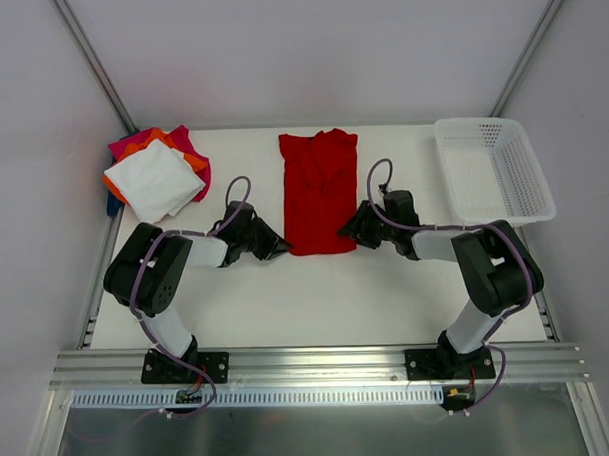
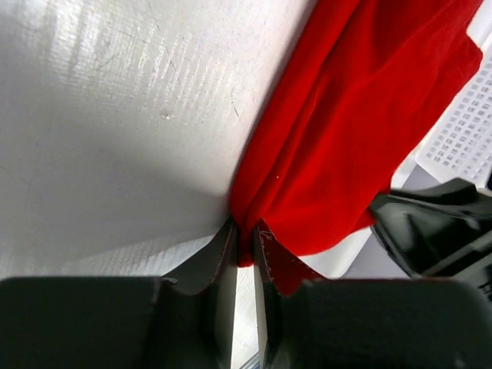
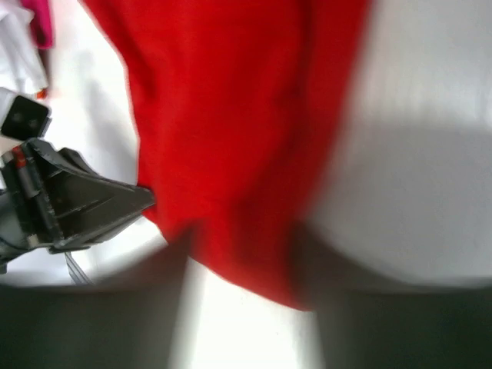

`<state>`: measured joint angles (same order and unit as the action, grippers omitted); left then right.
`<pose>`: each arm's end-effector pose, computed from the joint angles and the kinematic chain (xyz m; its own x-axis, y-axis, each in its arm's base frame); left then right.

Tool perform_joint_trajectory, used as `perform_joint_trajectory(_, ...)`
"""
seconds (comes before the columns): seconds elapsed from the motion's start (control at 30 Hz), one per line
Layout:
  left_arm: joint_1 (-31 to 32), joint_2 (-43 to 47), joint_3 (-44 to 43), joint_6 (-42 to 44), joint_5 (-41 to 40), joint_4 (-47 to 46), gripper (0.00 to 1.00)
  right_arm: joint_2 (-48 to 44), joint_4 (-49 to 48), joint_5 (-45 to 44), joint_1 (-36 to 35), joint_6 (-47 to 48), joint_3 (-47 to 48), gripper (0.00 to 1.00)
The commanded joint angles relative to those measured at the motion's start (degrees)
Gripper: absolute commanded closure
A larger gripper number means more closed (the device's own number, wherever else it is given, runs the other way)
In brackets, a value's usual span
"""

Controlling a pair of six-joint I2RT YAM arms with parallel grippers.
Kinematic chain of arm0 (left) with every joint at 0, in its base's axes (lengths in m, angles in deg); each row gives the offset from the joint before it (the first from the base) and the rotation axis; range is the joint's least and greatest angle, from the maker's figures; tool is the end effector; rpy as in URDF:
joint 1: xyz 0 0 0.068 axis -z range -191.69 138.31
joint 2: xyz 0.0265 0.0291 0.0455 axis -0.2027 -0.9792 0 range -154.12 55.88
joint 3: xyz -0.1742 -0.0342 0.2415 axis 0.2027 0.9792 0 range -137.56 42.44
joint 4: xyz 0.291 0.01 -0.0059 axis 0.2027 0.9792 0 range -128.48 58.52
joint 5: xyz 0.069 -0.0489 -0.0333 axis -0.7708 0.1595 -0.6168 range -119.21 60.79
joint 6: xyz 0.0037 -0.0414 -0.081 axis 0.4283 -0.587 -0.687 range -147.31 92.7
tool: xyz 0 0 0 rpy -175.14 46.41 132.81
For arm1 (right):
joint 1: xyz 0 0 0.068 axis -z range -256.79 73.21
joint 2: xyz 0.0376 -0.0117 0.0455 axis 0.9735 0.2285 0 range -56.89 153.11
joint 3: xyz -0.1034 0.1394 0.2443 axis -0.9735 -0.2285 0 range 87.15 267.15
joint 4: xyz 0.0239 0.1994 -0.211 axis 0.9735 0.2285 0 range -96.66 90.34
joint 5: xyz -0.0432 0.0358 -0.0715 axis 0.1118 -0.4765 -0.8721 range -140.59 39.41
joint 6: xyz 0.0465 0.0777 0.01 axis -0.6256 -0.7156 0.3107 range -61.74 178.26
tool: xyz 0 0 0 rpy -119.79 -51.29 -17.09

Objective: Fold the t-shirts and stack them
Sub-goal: Fold the tshirt

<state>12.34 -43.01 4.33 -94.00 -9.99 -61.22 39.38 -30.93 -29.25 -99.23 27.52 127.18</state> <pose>0.3282 -0.1758 0.0966 -0.7933 -0.5958 -0.1253 -0.2710 0.5298 -0.8036 0.3423 0.1735 0.1273 -0.7482 0.2061 -0.6307 -0.3006 0.7420 0.5992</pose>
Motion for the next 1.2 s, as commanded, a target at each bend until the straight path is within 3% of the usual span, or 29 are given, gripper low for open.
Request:
perform_joint_trajectory(0.0,0.0,0.7,-1.5,2.2,-2.6,3.8,0.89,-0.3,1.1,-0.5,-0.5,-0.2,-2.8,0.84)
perform_joint_trajectory(0.1,0.0,1.4,-1.4,2.5,-3.0,4.4,0.94,-0.4,1.6,-0.3,-0.7,0.0,-3.2,0.99)
perform_joint_trajectory(0.2,0.0,2.4,-1.2,2.8,-3.5,5.0,1.00,-0.8,1.5,-0.4,-1.1,0.0,-4.2,0.99)
perform_joint_trajectory(0.47,1.0,11.8,0.9,4.6,-4.6,10.3,1.00,-6.6,5.6,-0.9,-3.3,0.0,-6.5,1.00)
perform_joint_trajectory(0.77,3.0,28.6,-2.3,4.9,-6.9,22.4,1.00,-20.3,27.3,-4.5,-6.3,-1.6,-1.2,0.99)
perform_joint_trajectory(1.0,2.9,25.9,-10.4,6.2,-7.2,25.6,1.00,-18.4,39.7,-8.6,-5.9,2.2,13.1,1.00)
perform_joint_trajectory(1.17,2.1,17.0,-19.1,7.9,-5.3,26.1,1.00,-10.1,42.6,-7.4,-3.4,3.2,22.7,0.99)
